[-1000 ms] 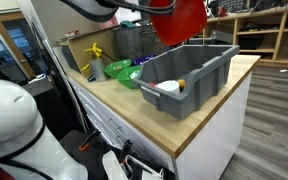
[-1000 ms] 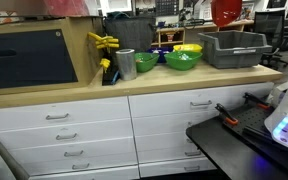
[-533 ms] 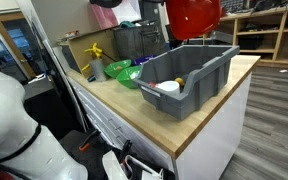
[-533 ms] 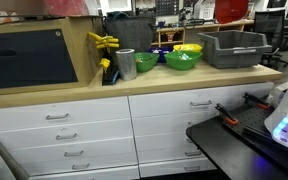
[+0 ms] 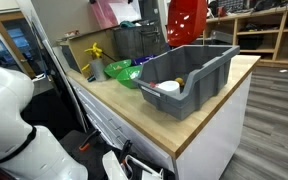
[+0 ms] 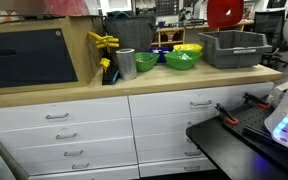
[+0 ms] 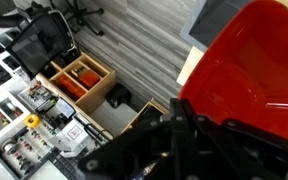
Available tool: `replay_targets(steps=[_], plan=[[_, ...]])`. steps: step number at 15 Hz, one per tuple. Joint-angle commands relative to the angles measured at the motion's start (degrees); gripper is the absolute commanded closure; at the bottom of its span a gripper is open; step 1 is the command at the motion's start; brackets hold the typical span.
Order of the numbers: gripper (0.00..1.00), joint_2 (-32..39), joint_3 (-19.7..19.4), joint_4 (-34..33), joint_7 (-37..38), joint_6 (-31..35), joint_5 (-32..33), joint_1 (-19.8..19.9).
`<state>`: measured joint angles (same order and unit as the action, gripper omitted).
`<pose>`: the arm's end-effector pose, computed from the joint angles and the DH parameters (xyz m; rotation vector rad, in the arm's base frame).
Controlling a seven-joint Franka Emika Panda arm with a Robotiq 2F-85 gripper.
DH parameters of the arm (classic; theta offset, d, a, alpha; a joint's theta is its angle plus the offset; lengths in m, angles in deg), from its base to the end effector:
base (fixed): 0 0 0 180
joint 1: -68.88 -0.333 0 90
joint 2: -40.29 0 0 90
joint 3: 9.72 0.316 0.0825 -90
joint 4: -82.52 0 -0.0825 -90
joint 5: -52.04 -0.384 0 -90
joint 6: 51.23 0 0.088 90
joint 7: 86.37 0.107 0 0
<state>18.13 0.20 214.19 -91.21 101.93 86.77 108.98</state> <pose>0.4322 -0.2198 0.5804 2.3451 0.0142 0.6534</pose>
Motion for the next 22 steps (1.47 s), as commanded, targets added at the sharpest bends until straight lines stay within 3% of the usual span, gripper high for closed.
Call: replay_targets(steps=[1, 5, 9, 16, 22], plan=[[0.99, 0.1, -1.7, -3.3, 8.6, -10.9, 0.9, -7.7], [0.99, -0.1, -5.1, -4.7, 13.9, -18.6, 0.2, -16.6], [0.99, -0.7, -6.8, -4.8, 16.8, -22.7, -0.8, -22.5], [0.99, -0.8, -7.3, -4.8, 17.0, -31.4, -8.1, -29.0], [0.99, -0.8, -7.1, -5.0, 18.0, -34.2, -13.0, -31.8]])
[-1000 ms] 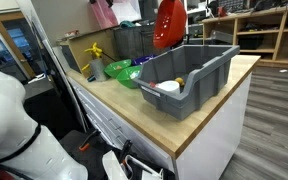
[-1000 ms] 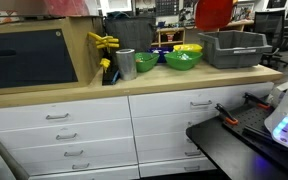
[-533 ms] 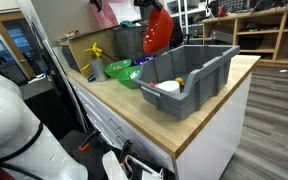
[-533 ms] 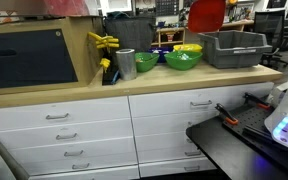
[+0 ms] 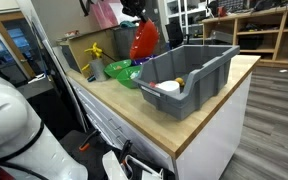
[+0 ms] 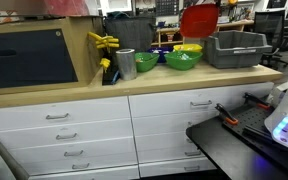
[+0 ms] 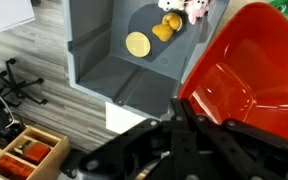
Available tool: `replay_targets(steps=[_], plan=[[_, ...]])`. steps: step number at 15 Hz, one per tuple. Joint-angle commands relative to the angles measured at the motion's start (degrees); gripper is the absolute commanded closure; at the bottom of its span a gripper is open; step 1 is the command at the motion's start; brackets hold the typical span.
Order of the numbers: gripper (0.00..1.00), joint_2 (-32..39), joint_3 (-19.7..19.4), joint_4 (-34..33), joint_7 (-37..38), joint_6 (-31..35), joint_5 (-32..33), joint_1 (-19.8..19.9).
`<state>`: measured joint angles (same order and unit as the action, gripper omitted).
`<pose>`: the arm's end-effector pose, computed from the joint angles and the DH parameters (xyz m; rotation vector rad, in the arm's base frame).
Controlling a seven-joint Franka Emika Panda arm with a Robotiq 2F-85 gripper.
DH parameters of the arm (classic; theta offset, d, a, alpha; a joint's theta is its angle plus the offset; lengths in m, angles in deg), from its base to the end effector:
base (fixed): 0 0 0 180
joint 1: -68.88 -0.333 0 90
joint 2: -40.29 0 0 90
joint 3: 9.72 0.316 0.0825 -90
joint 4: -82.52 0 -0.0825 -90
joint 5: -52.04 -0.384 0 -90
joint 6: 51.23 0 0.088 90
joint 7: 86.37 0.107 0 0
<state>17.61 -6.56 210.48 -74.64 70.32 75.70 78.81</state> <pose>0.4569 -0.0696 0.5604 2.7154 -0.2121 0.4081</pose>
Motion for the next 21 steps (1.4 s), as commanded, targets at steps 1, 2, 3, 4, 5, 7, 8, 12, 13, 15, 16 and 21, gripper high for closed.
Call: replay_targets(steps=[1, 2, 3, 4, 5, 7, 8, 12, 13, 15, 16, 21], plan=[[0.99, -0.3, -0.4, -1.3, 1.4, -2.8, -2.5, -1.8], [0.99, -0.3, -0.4, -1.2, 1.4, -3.1, -3.0, -2.0], [0.99, -0.2, -0.4, -1.3, 1.4, -3.6, -3.6, -2.2], [0.99, -0.1, -0.4, -1.3, 1.4, -4.2, -4.4, -2.3], [0.99, -0.1, -0.4, -1.4, 1.5, -4.9, -4.9, -2.5], [0.99, -0.1, -0.4, -1.6, 1.3, -6.8, -6.5, -3.0], [0.99, 0.0, -0.4, -1.8, 1.3, -7.9, -7.4, -3.2], [0.99, 0.3, -0.5, -2.8, 1.4, -10.3, -9.8, -3.7], [0.99, 0.4, -0.6, -3.2, 1.3, -10.9, -10.3, -3.9], [0.99, 0.5, -0.7, -3.9, 1.2, -12.1, -11.7, -4.1], [0.99, 0.6, -0.9, -4.4, 0.8, -13.2, -13.0, -4.4], [0.97, 0.1, -0.8, -2.3, 0.3, -11.5, -12.1, -4.2]])
